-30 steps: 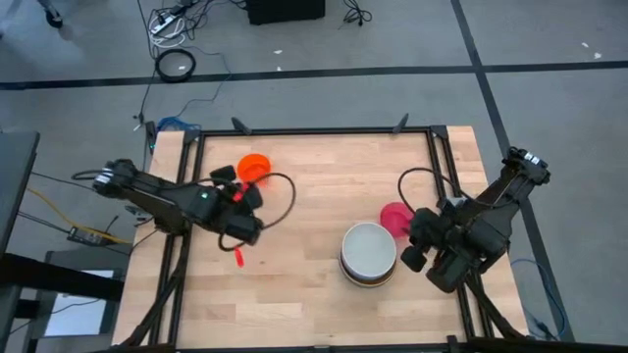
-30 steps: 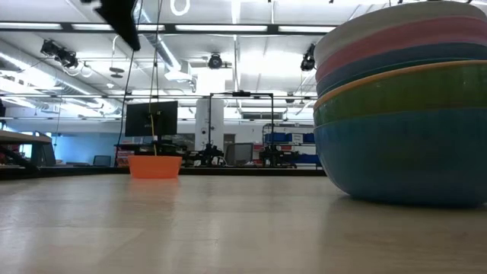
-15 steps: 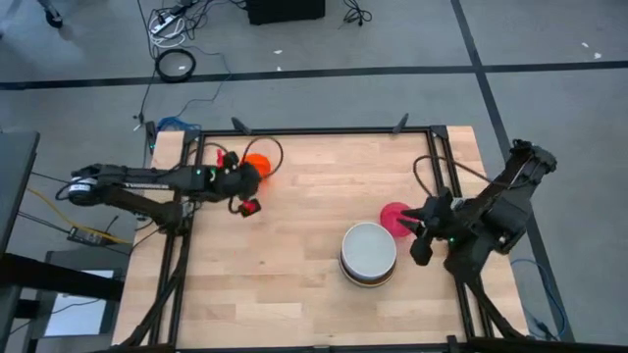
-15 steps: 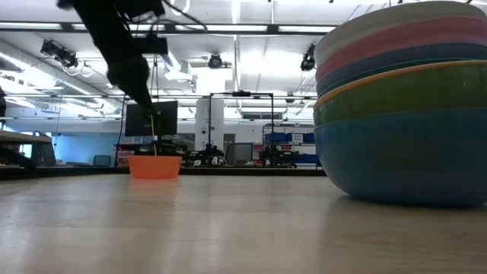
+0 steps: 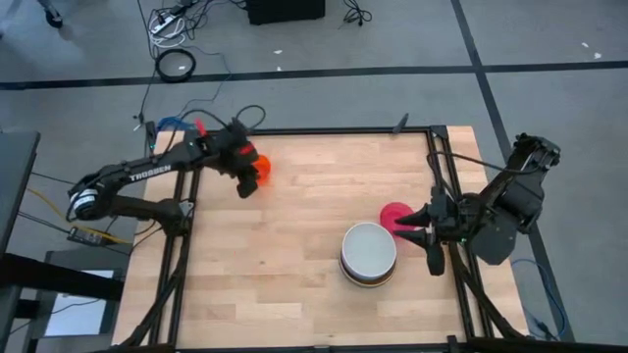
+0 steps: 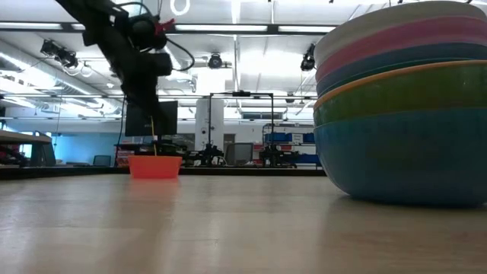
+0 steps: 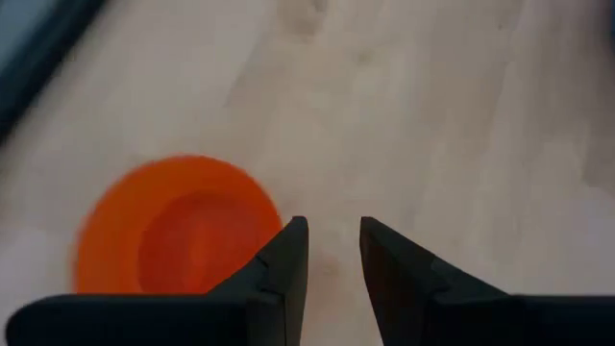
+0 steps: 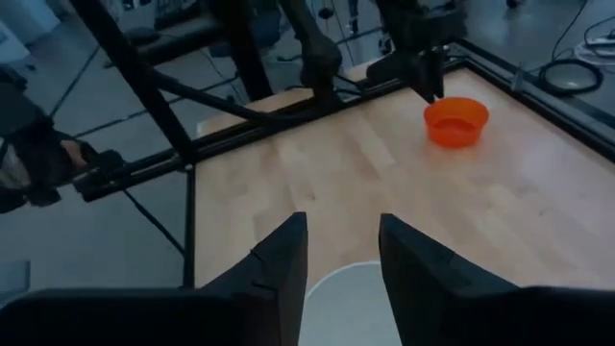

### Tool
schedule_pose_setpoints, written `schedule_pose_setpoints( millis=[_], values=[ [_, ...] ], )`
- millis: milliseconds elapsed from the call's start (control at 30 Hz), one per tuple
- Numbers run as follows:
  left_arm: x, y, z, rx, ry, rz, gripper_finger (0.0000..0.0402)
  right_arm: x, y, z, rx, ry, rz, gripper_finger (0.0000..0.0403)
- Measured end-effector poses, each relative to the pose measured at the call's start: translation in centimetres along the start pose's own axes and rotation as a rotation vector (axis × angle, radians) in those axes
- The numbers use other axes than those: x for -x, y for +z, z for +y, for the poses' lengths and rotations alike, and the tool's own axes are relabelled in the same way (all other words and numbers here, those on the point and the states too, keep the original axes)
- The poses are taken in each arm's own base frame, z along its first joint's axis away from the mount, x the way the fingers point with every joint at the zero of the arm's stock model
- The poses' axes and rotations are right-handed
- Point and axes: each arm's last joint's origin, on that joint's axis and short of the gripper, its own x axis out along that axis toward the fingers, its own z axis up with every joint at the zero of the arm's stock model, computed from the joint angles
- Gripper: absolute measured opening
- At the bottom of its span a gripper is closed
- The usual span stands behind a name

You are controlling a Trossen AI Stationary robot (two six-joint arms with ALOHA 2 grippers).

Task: Nest bowls inside each other
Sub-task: Stack the orange bowl on top of the white bowl

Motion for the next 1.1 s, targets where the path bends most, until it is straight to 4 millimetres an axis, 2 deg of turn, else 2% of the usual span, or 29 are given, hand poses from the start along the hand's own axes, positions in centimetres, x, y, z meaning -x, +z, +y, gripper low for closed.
schedule_pose_setpoints(
  millis=[167, 267, 433, 567, 700, 900, 1100],
  values=[
    [0.1, -0.8, 1.2, 0.050, -0.011, 0.064, 0.0106, 0.0, 0.0, -0.1, 0.007, -0.003, 0.002, 0.0136],
    [-0.3, -1.2, 1.5, 0.084, -0.083, 0.103, 0.0106, 0.0, 0.0, -0.1, 0.007, -0.004, 0.002, 0.0147],
    [-2.1, -1.6, 1.8, 0.109, -0.120, 0.200, 0.0106, 0.0, -0.1, -0.1, 0.014, -0.009, 0.007, 0.0162],
    [-3.3, -1.8, 2.0, 0.086, -0.108, 0.250, 0.0106, -0.2, -0.2, 0.0, 0.015, -0.009, 0.014, 0.0166],
    [-3.6, -2.0, 2.0, -0.003, -0.045, 0.292, 0.0106, -0.2, -0.3, 0.0, 0.019, -0.010, 0.020, 0.0167],
    [-3.6, -1.4, 1.9, 0.016, -0.029, 0.250, 0.0104, -0.4, -0.3, -0.3, 0.031, -0.032, 0.027, 0.0167],
    [-3.4, -0.5, 1.7, 0.065, -0.133, 0.184, 0.0104, -0.6, -0.2, -0.5, 0.037, -0.047, 0.031, 0.0166]
  ],
)
